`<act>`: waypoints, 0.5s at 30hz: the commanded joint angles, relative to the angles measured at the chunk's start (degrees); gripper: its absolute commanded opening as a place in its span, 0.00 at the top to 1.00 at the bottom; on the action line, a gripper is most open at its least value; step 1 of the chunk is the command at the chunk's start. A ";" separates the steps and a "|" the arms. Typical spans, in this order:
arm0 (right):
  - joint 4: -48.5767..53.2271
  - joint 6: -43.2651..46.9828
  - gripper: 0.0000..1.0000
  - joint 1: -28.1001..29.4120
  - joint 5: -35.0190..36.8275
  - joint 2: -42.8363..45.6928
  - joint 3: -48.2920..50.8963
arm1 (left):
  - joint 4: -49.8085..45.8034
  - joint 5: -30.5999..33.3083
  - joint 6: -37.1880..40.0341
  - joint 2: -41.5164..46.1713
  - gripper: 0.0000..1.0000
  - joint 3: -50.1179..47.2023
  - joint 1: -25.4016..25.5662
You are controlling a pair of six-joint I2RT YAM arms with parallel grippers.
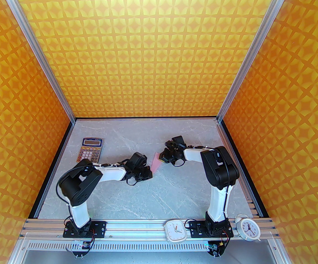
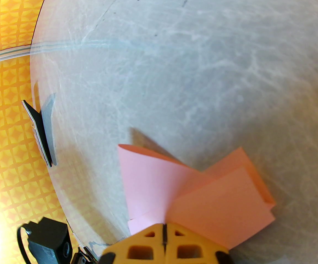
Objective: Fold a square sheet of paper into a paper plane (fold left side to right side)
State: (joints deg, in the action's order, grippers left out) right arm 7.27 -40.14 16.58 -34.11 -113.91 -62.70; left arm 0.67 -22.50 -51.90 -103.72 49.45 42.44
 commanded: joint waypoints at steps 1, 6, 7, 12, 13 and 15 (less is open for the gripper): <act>1.81 1.64 0.98 -0.35 3.48 -0.78 -1.08 | -6.12 -0.09 -0.36 1.91 0.99 -2.95 0.46; 4.43 2.52 0.89 -0.30 4.31 2.90 -2.55 | -8.12 0.94 1.89 7.08 0.96 -0.31 -0.39; 5.65 2.74 0.85 -0.23 5.22 3.94 -3.11 | -8.27 1.20 2.37 7.81 0.94 0.22 -0.78; 11.72 1.93 0.59 1.28 11.73 9.43 -4.53 | -7.33 2.51 5.91 10.44 0.72 2.59 -3.80; 12.92 1.65 0.57 1.68 13.13 10.26 -4.64 | -7.11 2.91 6.74 10.63 0.68 2.95 -4.29; 16.44 0.87 0.49 2.85 17.48 11.91 -5.21 | -6.60 3.77 8.53 10.75 0.52 3.50 -6.55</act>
State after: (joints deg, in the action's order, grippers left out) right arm 17.43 -38.65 17.96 -23.88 -104.97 -66.24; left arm -5.72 -21.02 -47.09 -93.84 51.46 38.33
